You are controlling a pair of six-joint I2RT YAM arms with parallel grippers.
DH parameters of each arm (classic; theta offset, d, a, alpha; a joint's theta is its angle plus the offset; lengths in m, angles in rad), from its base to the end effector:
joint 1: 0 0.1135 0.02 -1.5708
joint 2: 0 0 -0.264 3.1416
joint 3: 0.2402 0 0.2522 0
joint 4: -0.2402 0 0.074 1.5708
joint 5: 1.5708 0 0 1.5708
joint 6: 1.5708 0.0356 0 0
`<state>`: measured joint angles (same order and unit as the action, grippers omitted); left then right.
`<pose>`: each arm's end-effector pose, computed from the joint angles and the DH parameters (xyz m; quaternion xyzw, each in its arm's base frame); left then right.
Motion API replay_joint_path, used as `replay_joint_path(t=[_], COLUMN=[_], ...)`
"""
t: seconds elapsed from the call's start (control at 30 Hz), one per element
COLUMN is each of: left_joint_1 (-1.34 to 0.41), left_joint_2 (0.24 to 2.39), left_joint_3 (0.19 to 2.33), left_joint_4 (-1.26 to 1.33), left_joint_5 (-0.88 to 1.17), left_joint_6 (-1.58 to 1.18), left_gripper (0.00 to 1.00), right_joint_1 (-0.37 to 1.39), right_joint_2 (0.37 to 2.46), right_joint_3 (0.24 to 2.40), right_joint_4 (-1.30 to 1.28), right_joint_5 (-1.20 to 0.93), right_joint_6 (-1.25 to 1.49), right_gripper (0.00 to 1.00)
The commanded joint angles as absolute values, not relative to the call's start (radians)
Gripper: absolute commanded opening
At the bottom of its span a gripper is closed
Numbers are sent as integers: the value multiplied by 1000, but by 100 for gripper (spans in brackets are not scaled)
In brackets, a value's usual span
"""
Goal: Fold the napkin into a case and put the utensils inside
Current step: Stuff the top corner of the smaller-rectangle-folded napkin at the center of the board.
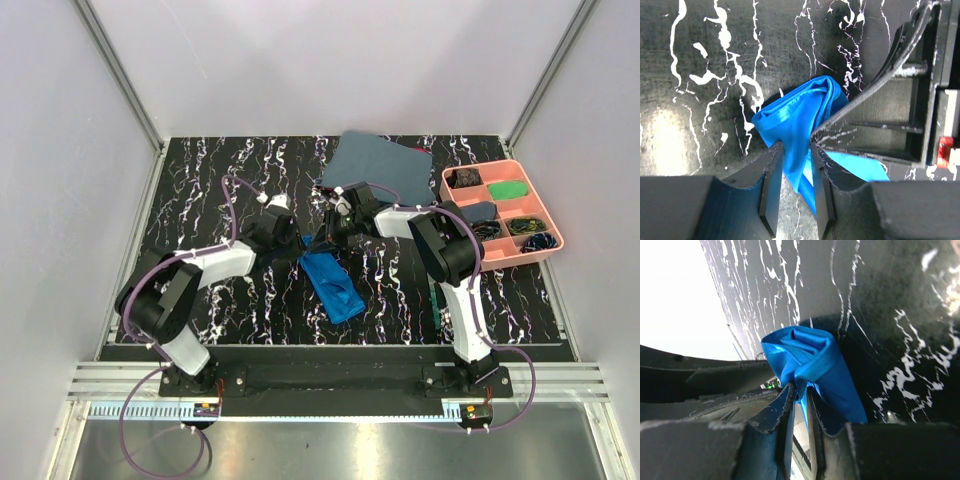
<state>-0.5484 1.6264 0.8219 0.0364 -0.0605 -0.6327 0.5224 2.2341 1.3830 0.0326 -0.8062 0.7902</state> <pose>0.2798 -0.1684 0.1661 -0.0506 0.9188 -0.1943 0.3398 0.3828 0.2501 0.1048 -0.0286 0.8671 0.4952 0.0451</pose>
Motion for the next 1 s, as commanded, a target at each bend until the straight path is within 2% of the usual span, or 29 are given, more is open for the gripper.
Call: replay_joint_path(t=[0.0,0.1,0.17,0.33,0.37,0.47,0.53,0.57,0.6,0.7,0.97], left_joint_1=[-555,-555,-557,-566,-574,-578,-584,-587,-591,-592,-607], left_joint_2=[1658,1677,1681,1719,1723,1730,1704,1691,1680,1644,1646], left_joint_3=[877,897,911,963,972,997,997,994,983,973,951], left_joint_4=[34,15,3,-49,-61,-83,-90,-95,-97,-104,-77], left_joint_5=[-72,-74,-81,-90,-97,-81,-84,-95,-100,-98,-71], left_joint_6=[-611,-606,-603,-594,-591,-587,-592,-594,-594,-595,-580], left_gripper=[32,30,25,14,11,9,13,17,26,35,36], right_joint_1=[518,517,517,514,515,515,514,514,514,512,512], right_joint_2=[2165,2158,2163,2169,2174,2174,2165,2149,2140,2109,2088], right_joint_3=[1358,1355,1356,1356,1353,1339,1328,1321,1303,1289,1275], right_joint_4=[38,40,43,61,72,123,121,117,115,54,35], right_joint_5=[-831,-842,-848,-853,-857,-885,-873,-864,-845,-807,-792], right_joint_6=[776,773,775,772,779,815,807,805,795,746,709], right_gripper=[22,22,21,8,6,5,5,5,5,5,3])
